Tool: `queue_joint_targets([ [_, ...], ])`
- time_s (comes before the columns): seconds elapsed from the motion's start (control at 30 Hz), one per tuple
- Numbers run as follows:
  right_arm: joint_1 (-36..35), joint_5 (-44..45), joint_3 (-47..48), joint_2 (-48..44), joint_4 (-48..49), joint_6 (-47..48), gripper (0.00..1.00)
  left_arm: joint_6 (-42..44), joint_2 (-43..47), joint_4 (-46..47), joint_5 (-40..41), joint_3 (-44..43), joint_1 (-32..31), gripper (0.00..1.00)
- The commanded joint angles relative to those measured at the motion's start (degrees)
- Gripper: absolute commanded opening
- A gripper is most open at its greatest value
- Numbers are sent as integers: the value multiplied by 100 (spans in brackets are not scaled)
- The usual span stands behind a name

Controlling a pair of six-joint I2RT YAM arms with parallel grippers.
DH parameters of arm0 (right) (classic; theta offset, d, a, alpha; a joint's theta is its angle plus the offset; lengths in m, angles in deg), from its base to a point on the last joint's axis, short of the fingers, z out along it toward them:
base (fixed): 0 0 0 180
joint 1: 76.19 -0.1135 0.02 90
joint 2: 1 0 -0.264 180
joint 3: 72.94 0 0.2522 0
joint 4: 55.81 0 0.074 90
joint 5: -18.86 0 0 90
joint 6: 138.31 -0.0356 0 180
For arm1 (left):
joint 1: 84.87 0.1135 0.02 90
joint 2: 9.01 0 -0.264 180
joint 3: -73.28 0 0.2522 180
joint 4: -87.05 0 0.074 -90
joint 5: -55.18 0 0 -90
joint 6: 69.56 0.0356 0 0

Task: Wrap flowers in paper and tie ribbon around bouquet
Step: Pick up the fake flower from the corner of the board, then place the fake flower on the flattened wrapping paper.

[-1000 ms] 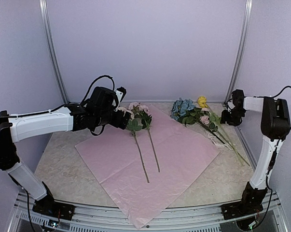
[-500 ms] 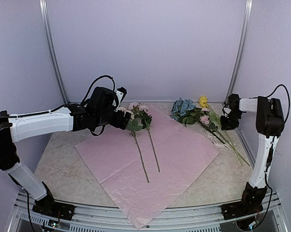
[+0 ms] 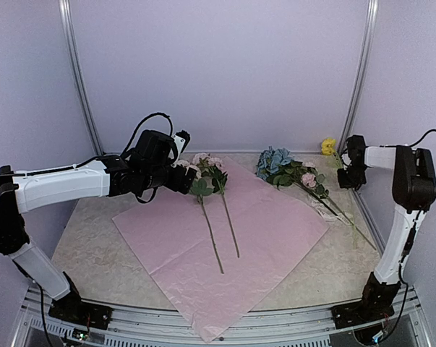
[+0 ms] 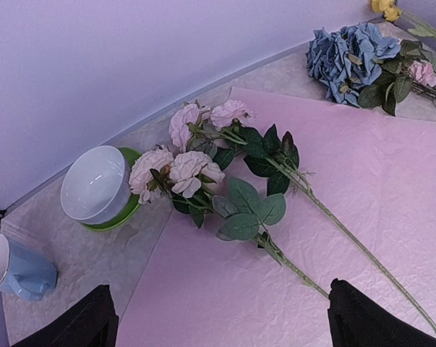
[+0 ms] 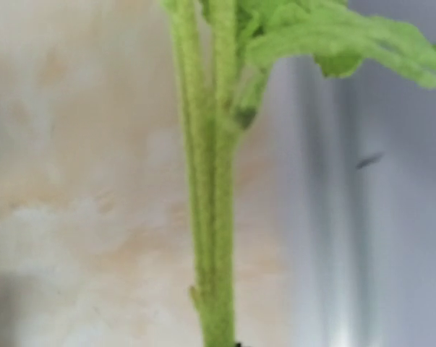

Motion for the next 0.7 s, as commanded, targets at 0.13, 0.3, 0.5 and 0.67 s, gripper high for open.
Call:
queue_joint_targets([
  [0.13,-380,500,-837,-2267,1469,-340,0,35,-71,-73,24,-25,-27,99],
  [0.3,-685,-1973,-1570,-3465,2752,-2341,0,9,-133,-100,-81,-53,-27,99],
  [0.5,-3132,-2235,-1918,-3054,4425,-3639,0,-1,-181,-114,-86,-62,-27,99],
  [0.67,-4190,-2774,-809,-1136,4238,-4007,0,7,-125,-111,-48,-62,-36,99],
])
